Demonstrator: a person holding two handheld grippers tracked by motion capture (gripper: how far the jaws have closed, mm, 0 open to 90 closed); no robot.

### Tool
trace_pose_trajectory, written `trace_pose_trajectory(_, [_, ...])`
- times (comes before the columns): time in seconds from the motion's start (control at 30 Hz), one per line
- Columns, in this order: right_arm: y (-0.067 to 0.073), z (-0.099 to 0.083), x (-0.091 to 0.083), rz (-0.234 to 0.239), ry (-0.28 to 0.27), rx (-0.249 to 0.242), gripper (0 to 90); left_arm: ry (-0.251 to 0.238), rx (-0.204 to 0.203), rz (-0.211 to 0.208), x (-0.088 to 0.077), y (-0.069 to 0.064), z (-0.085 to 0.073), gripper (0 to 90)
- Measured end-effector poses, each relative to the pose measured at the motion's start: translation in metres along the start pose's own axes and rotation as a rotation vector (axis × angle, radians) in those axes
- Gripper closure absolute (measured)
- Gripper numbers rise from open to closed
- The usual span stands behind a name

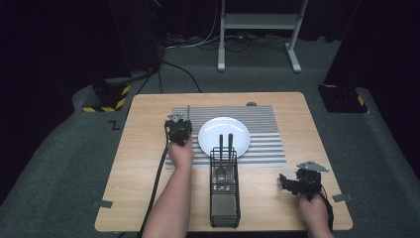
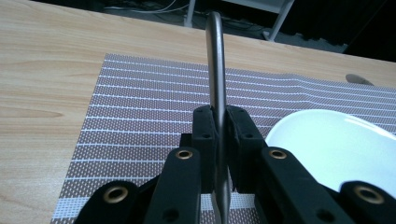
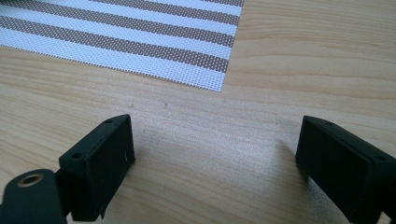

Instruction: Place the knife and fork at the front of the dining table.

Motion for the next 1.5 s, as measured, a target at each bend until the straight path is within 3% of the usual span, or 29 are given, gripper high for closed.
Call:
trace_pose_trajectory(0.6, [0.000,0.000,0.000,0.001,0.000,-0.002,11.0,0.055,-0.006,0.001,0.013,0.006,-0.009,82.5])
trace_pose_trajectory(1.13, [0.000,0.000,0.000,0.003,0.000,-0.003,11.0,0.111,-0.060,-0.003,0.018,0.012,-0.011,82.4])
trace_pose_trajectory(1.27, [0.000,0.000,0.000,0.006,0.001,-0.005,11.0,0.103,-0.052,-0.005,0.017,0.011,-0.010,81.5])
trace_pose_trajectory(1.37, [0.000,0.000,0.000,0.006,0.000,-0.006,11.1,0.032,-0.055,-0.009,0.010,0.008,0.003,70.9])
trace_pose_trajectory(1.5, [0.000,0.000,0.000,0.007,0.001,-0.007,11.0,0.021,-0.037,0.001,0.007,0.009,0.006,65.2])
Point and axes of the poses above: each handheld gripper's, and its own axes: x roughly forward along the jaws, z roughly out of its top, y roughly to its left, the point moved 6 cm from there along x, roughly forward along the jaws, and after that the axes turned 6 degrees about x, right-handed, at the moved point
